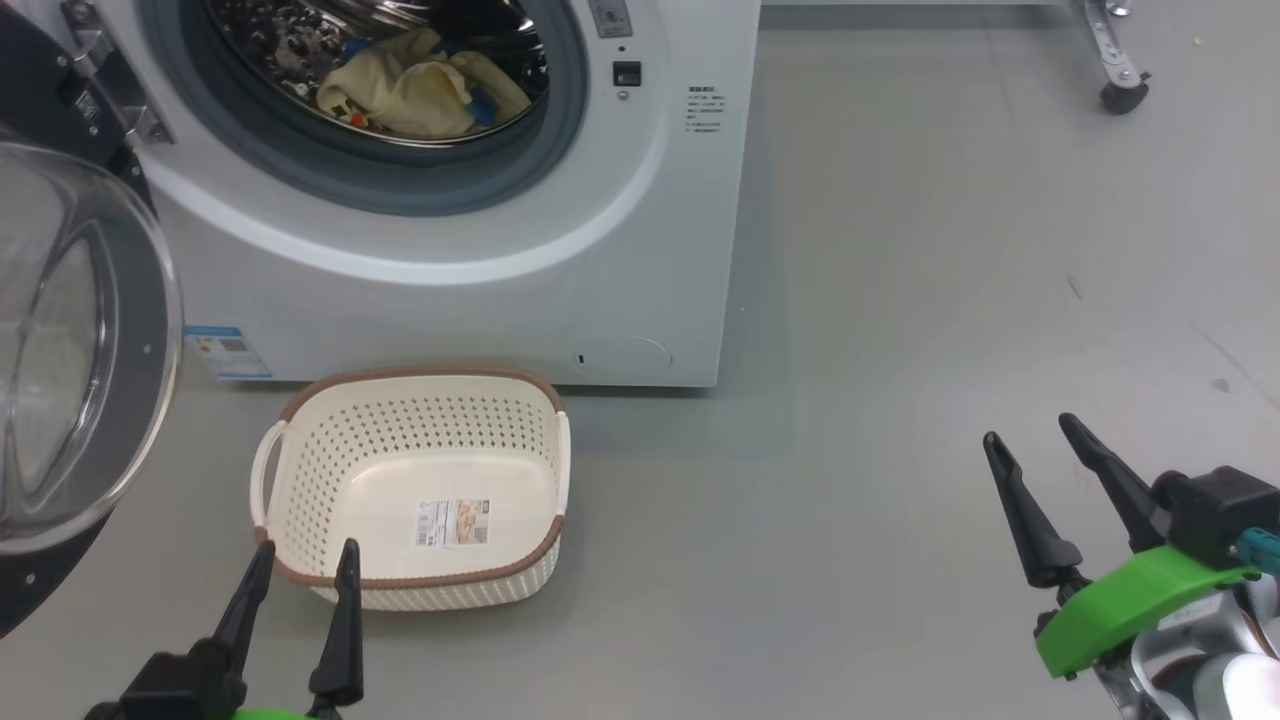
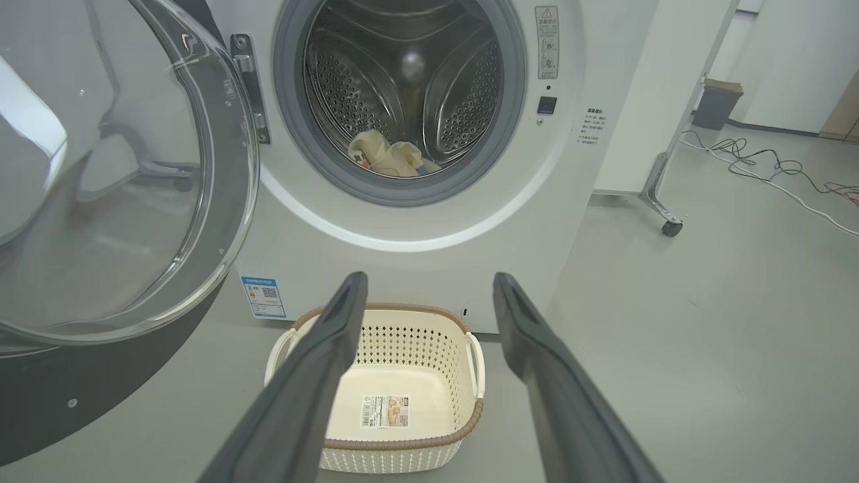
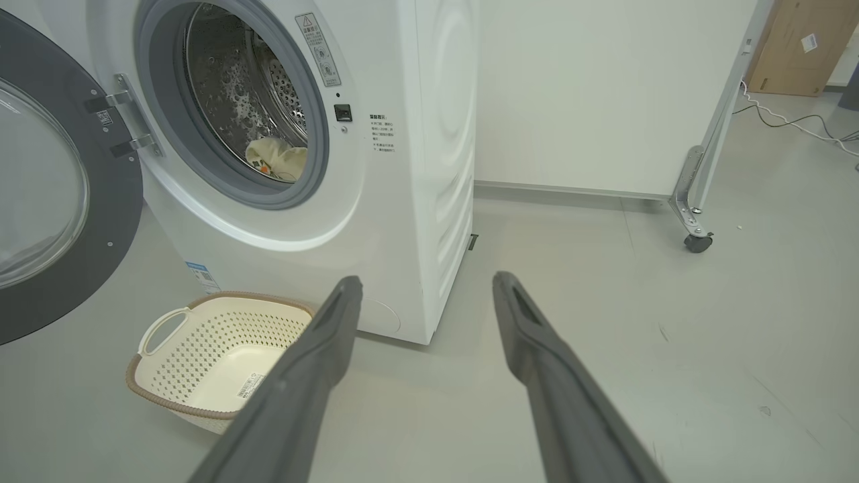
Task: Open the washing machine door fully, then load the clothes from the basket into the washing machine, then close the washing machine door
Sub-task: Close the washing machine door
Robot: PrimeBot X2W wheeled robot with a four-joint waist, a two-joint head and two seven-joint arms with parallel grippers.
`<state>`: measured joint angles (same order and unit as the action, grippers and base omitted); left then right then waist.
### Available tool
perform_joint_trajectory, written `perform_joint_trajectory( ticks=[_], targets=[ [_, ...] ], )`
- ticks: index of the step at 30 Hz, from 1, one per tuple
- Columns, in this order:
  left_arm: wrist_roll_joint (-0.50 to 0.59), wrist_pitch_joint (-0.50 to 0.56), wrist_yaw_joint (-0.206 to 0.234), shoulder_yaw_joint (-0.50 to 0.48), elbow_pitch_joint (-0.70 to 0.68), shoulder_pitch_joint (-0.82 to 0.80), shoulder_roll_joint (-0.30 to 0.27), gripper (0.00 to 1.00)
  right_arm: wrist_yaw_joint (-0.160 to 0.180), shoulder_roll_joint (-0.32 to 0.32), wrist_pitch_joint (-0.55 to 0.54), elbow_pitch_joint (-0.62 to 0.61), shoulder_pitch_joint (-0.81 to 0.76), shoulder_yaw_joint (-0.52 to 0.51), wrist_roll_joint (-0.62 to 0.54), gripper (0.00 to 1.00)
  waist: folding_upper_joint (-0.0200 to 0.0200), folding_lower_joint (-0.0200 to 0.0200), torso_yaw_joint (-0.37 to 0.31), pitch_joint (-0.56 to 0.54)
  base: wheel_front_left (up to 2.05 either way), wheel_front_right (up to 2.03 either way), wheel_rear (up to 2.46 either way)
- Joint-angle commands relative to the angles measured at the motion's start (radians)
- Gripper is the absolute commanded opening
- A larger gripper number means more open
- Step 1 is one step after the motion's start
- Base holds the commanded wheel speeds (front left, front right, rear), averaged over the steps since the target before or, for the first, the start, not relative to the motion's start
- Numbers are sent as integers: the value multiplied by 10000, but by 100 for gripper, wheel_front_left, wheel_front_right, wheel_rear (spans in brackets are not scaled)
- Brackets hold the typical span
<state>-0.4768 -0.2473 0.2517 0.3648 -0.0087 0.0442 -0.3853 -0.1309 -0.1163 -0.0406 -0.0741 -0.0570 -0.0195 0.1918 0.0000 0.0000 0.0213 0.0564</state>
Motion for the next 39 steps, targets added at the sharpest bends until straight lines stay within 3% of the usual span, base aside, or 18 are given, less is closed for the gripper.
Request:
perform_joint_trajectory(
  ticks=[1,9,11,16,27,39],
  targets=[
    [15,-101,1726,-381,-297,-568,-240,100,2,-166,-38,-395,218,128,-111,100,0,0,211,52,0,0,0],
    [163,-119,1797,-437,-399,-636,-224,100,2,-382,-184,-629,311,84,-110,100,0,0,1865,252,0,0,0],
    [167,-127,1866,-508,-477,-526,-127,100,2,-483,-278,-734,432,186,-106,100,0,0,2765,295,0,0,0],
    [190,-136,1839,-533,-533,-422,58,100,2,-642,-412,-807,547,360,-88,100,0,0,3694,402,0,0,0],
    [447,-143,1655,-724,-563,-331,476,100,2,-793,-602,-833,638,552,-21,100,0,0,4785,469,0,0,0],
    [640,-144,1450,-972,-535,-149,654,100,2,-720,-605,-764,562,674,-24,100,0,0,5061,230,0,0,0]
  ],
)
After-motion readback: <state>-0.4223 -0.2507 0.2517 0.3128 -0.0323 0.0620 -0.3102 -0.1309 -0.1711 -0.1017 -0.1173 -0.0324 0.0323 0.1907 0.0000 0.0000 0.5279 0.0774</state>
